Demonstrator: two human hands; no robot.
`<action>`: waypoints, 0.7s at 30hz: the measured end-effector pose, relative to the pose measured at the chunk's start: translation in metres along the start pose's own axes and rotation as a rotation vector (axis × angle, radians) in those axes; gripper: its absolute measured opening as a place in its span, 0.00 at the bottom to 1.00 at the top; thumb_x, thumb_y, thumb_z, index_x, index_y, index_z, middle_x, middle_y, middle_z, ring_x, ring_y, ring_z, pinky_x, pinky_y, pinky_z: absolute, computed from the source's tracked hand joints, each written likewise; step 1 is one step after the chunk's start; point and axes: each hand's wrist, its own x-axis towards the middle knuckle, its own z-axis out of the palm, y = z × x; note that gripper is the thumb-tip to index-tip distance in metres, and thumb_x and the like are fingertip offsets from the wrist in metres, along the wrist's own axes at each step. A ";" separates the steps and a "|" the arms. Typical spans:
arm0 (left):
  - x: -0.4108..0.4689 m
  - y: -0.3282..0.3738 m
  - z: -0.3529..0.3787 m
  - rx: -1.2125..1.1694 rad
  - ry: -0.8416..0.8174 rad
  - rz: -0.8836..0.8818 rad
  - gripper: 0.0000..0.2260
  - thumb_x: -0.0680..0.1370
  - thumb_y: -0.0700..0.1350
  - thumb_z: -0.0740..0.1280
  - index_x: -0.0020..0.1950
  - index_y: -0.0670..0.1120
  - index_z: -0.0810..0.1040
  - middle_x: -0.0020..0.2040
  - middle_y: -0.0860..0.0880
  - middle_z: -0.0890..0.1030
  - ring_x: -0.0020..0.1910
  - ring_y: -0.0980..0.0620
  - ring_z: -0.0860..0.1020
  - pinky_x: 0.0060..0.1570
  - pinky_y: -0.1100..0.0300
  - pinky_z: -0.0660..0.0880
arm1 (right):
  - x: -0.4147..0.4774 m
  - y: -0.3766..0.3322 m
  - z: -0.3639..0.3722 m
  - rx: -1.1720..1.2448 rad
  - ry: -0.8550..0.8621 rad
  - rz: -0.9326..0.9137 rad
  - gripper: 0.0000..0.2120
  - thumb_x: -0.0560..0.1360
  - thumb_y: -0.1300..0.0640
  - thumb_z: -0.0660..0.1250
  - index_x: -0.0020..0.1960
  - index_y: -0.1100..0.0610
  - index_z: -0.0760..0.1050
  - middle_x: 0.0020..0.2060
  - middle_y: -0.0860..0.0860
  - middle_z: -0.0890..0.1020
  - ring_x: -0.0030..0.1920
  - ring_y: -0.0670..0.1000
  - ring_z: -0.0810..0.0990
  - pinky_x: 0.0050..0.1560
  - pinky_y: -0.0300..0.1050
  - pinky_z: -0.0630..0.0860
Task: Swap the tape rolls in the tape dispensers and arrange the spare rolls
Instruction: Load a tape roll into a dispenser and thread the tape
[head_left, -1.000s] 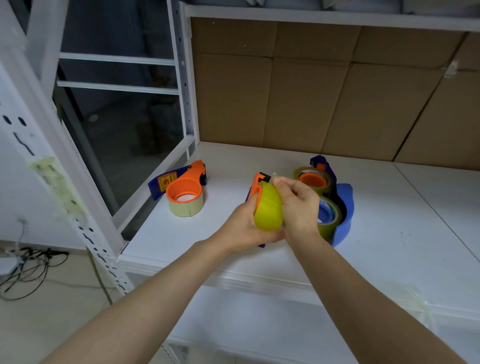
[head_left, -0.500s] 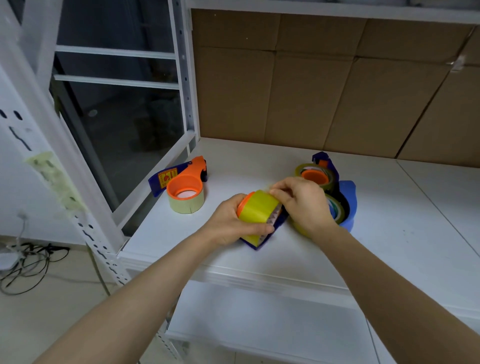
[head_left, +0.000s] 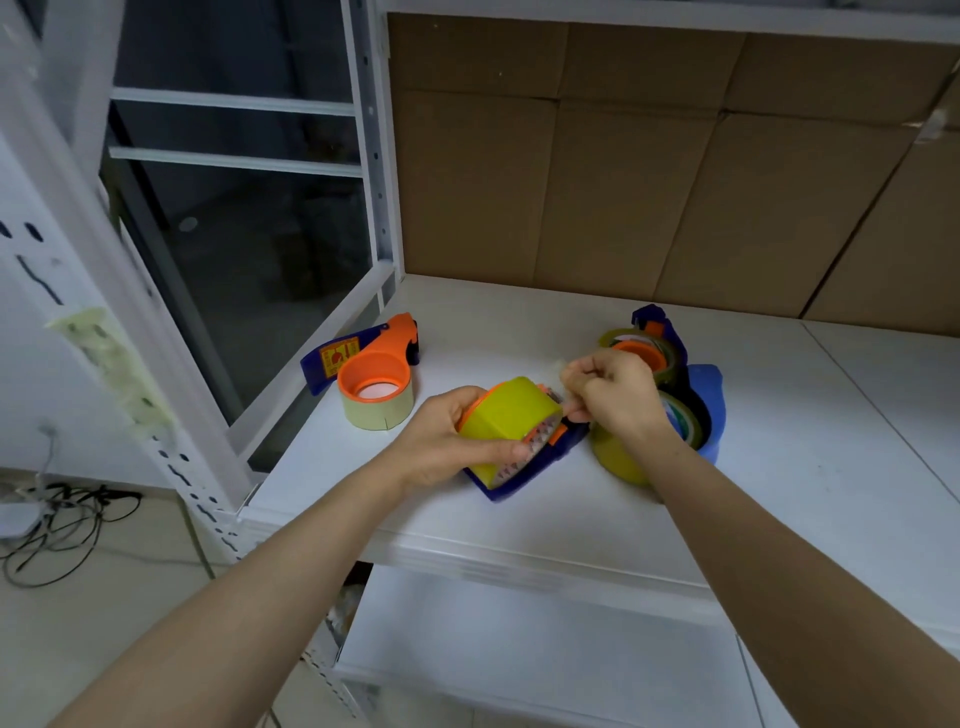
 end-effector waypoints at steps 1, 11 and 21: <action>0.000 -0.001 0.000 -0.013 0.024 -0.003 0.17 0.63 0.42 0.79 0.48 0.45 0.77 0.43 0.49 0.80 0.42 0.53 0.79 0.42 0.61 0.76 | 0.001 0.001 0.000 0.034 0.007 0.034 0.05 0.77 0.63 0.61 0.45 0.60 0.75 0.30 0.53 0.79 0.32 0.53 0.81 0.45 0.55 0.82; 0.004 -0.007 -0.007 -0.244 0.166 -0.053 0.08 0.69 0.46 0.71 0.40 0.43 0.77 0.32 0.52 0.81 0.32 0.57 0.79 0.34 0.67 0.75 | 0.012 -0.003 -0.017 0.287 -0.117 0.277 0.10 0.71 0.58 0.73 0.45 0.63 0.75 0.30 0.54 0.78 0.28 0.47 0.81 0.32 0.38 0.79; 0.008 -0.009 -0.002 -0.314 0.362 -0.044 0.12 0.72 0.47 0.70 0.33 0.42 0.76 0.27 0.50 0.79 0.26 0.55 0.77 0.31 0.65 0.75 | 0.019 -0.001 -0.001 -0.241 -0.151 0.273 0.11 0.74 0.56 0.69 0.38 0.62 0.76 0.32 0.58 0.81 0.33 0.55 0.82 0.42 0.50 0.82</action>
